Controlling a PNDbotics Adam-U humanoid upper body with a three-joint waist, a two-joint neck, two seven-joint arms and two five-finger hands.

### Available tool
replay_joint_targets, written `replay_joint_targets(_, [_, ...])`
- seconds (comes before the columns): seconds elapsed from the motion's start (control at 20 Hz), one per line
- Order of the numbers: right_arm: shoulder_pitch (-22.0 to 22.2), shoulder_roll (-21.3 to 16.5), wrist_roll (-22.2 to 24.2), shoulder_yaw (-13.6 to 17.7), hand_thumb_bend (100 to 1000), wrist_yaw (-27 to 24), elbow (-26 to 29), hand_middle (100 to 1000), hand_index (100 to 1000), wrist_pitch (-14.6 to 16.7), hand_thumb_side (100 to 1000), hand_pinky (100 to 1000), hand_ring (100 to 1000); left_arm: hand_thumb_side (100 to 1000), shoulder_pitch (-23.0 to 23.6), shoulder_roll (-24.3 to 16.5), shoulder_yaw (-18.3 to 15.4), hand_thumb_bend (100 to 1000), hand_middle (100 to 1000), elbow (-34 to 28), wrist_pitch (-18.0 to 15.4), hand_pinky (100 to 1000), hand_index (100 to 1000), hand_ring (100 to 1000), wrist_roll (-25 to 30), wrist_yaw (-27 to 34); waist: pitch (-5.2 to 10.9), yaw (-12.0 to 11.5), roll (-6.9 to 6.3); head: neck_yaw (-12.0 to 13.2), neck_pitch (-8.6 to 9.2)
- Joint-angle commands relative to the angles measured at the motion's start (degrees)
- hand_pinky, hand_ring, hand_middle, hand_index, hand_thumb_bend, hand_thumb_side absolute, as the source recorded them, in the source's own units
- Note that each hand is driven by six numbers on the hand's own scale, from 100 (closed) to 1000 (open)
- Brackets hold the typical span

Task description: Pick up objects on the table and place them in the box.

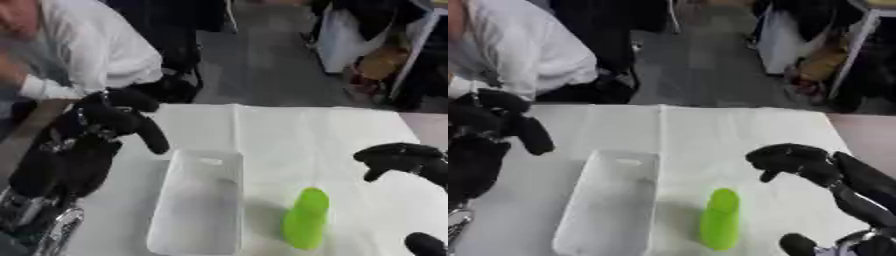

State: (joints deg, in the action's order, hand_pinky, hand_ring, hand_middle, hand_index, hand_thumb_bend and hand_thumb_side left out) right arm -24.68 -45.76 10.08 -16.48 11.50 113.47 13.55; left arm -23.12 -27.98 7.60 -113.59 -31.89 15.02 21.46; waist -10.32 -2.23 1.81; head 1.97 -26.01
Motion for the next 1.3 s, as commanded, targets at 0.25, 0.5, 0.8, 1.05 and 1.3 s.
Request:
replay_joint_targets(0.25, [-2.02, 3.96, -2.2, -1.76, 341, -0.66, -2.7, 930, 967, -9.17, 841, 733, 673, 899, -1.13, -0.05, 0.11, 191, 771, -1.01, 0.12, 531, 783, 516, 0.41, 0.58, 0.56, -0.26, -0.09, -0.69, 1.76])
replay_joint_targets(0.5, [-3.82, 8.32, -4.54, -3.39, 325, -1.85, -6.67, 929, 969, -11.9, 823, 706, 644, 898, -1.26, 0.1, 0.15, 191, 771, -1.01, 0.11, 532, 782, 516, 0.5, 0.83, 0.6, -0.46, -0.2, -0.31, 1.46])
replay_joint_targets(0.8, [-6.54, 11.97, -2.31, -5.92, 315, 0.36, -11.7, 926, 964, -12.28, 824, 708, 651, 899, -1.39, 0.23, 0.29, 191, 771, -1.01, 0.17, 532, 782, 517, 0.7, 1.08, 0.68, -0.65, -0.23, -0.7, 1.28])
replay_joint_targets(1.05, [-8.78, 14.97, -1.55, -7.04, 314, 2.83, -16.2, 929, 968, -11.53, 825, 706, 651, 898, -1.59, 0.51, 0.37, 191, 772, -1.01, 0.22, 533, 782, 517, 0.89, 1.24, 0.49, -0.79, -0.39, -1.75, 1.75])
replay_joint_targets(1.3, [-10.33, 16.55, -2.49, -7.34, 415, 4.27, -19.41, 932, 977, -10.72, 838, 706, 653, 898, -1.71, 0.64, 0.41, 191, 772, -1.01, 0.26, 533, 782, 517, 1.0, 1.38, 0.44, -0.87, -0.43, -2.49, 1.7])
